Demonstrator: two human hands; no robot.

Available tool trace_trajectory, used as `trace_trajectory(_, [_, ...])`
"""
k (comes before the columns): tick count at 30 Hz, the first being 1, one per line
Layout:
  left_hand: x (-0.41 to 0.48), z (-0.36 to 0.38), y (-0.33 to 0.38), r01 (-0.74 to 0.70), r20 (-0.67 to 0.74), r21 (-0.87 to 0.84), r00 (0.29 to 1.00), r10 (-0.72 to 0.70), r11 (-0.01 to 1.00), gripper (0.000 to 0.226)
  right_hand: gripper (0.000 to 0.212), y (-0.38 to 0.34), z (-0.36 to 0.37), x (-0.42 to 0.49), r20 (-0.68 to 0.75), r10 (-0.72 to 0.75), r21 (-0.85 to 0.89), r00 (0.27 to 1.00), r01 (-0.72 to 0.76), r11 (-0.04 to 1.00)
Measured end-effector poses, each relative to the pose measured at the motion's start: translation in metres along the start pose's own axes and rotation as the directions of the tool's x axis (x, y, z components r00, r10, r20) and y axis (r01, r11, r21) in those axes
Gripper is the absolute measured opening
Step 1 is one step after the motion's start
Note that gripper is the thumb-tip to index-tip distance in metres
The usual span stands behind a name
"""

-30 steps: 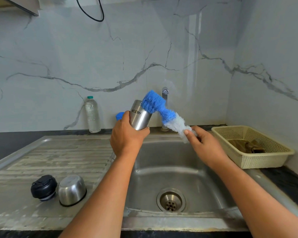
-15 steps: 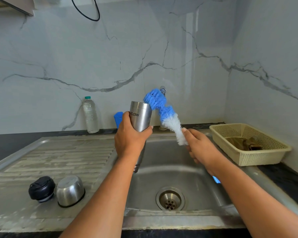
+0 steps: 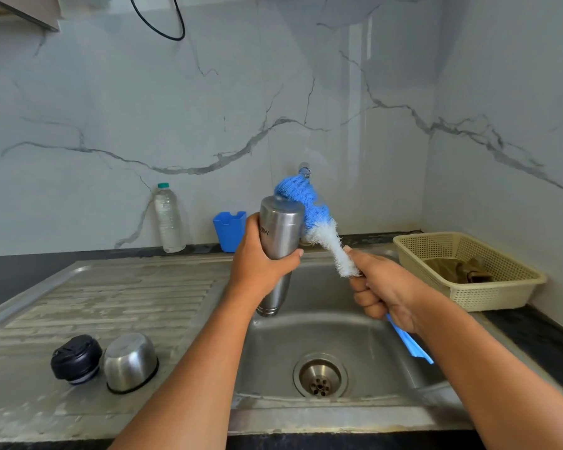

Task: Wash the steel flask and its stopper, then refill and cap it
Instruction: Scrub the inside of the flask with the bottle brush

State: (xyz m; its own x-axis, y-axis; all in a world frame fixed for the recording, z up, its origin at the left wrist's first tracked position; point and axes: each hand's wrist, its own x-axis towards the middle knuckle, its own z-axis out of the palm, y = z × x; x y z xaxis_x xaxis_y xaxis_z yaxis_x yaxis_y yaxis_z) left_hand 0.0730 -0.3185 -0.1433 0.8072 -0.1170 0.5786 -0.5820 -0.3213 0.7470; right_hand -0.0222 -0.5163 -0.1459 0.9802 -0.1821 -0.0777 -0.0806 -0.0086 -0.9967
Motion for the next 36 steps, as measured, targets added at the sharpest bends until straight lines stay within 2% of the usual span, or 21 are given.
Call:
trace_trajectory(6, [0.005,-0.014,-0.01,0.019,0.046,0.052,0.999,-0.021,0.998,0.078,0.036,-0.003,-0.026,-0.002,0.004,-0.017,-0.156,1.0,0.017,0.988])
trace_trajectory(10, [0.006,-0.016,-0.012,-0.073,0.187,0.231,0.982,0.029,0.97,0.086,0.042,-0.003,-0.035,-0.001,0.022,-0.05,-0.239,0.999,0.053,0.969])
trace_trajectory(13, [0.004,-0.011,-0.01,-0.205,0.283,0.424,0.955,0.085,0.882,0.084,0.04,-0.004,-0.036,0.001,0.026,-0.084,-0.314,0.996,0.088,0.945])
trace_trajectory(15, [0.005,-0.012,-0.011,-0.236,0.261,0.543,0.96,0.106,0.806,0.078,0.038,-0.003,-0.038,0.003,0.01,-0.106,-0.341,0.994,0.103,0.935])
trace_trajectory(19, [0.011,-0.02,-0.014,-0.197,0.159,0.694,0.98,0.119,0.693,0.077,0.034,-0.002,-0.044,0.009,-0.038,-0.204,-0.36,0.978,0.177,0.916])
trace_trajectory(24, [0.011,-0.017,-0.012,-0.173,0.129,0.78,0.985,0.117,0.602,0.063,0.038,-0.002,-0.034,0.007,-0.065,-0.364,-0.566,0.929,0.266,0.78])
trace_trajectory(29, [0.013,-0.022,-0.012,-0.057,0.019,0.824,0.997,0.072,0.564,0.061,0.033,-0.006,-0.036,0.003,-0.089,-0.425,-0.62,0.901,0.284,0.731])
trace_trajectory(33, [0.012,-0.022,-0.01,-0.032,-0.006,0.841,0.998,0.069,0.54,0.06,0.026,-0.005,-0.024,0.003,-0.103,-0.462,-0.655,0.881,0.29,0.698])
trace_trajectory(36, [0.011,-0.015,-0.009,-0.019,-0.02,0.844,0.998,0.066,0.535,0.059,0.035,-0.004,-0.016,0.005,-0.137,-0.484,-0.696,0.864,0.264,0.668])
